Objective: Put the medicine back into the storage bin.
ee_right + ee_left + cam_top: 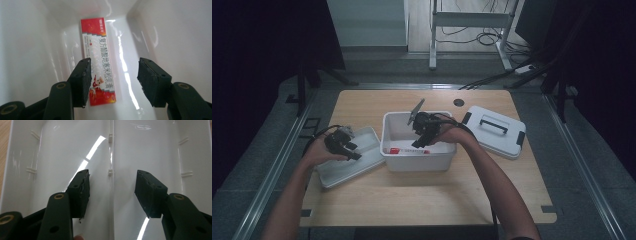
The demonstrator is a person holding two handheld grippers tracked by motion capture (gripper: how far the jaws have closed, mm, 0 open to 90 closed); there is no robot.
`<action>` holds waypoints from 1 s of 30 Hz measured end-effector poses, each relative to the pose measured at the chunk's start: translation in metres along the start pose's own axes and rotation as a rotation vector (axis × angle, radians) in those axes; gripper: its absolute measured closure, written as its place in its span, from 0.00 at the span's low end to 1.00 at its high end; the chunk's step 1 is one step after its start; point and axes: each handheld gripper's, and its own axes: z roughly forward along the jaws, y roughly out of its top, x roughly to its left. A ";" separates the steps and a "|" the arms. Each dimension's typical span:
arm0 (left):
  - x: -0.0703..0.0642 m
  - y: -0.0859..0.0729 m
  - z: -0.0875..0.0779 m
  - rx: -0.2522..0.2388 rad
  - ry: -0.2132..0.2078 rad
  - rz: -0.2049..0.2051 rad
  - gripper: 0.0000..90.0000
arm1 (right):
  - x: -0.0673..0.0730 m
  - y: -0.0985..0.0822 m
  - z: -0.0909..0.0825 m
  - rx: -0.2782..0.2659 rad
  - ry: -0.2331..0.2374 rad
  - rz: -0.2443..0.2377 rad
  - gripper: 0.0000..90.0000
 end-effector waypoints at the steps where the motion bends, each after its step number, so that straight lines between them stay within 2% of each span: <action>1: 0.000 0.000 -0.001 -0.003 0.005 -0.002 0.51 | 0.000 -0.001 -0.004 -0.005 -0.006 0.000 0.49; 6: 0.001 -0.002 -0.005 -0.007 0.006 -0.008 0.51 | 0.009 -0.014 -0.028 -0.090 -0.009 0.041 0.48; 9: 0.000 -0.001 -0.007 -0.009 0.008 -0.006 0.51 | 0.015 -0.022 -0.040 -0.124 -0.010 0.051 0.48; 15: -0.002 0.000 -0.008 -0.012 0.010 -0.003 0.51 | 0.029 -0.042 -0.062 -0.204 -0.037 0.079 0.48; 22: -0.004 0.000 -0.002 -0.011 0.005 -0.003 0.51 | 0.052 -0.066 -0.079 -0.298 -0.037 0.085 0.48; 30: -0.004 0.001 -0.002 -0.021 0.000 -0.006 0.51 | 0.073 -0.089 -0.088 -0.359 -0.034 0.080 0.48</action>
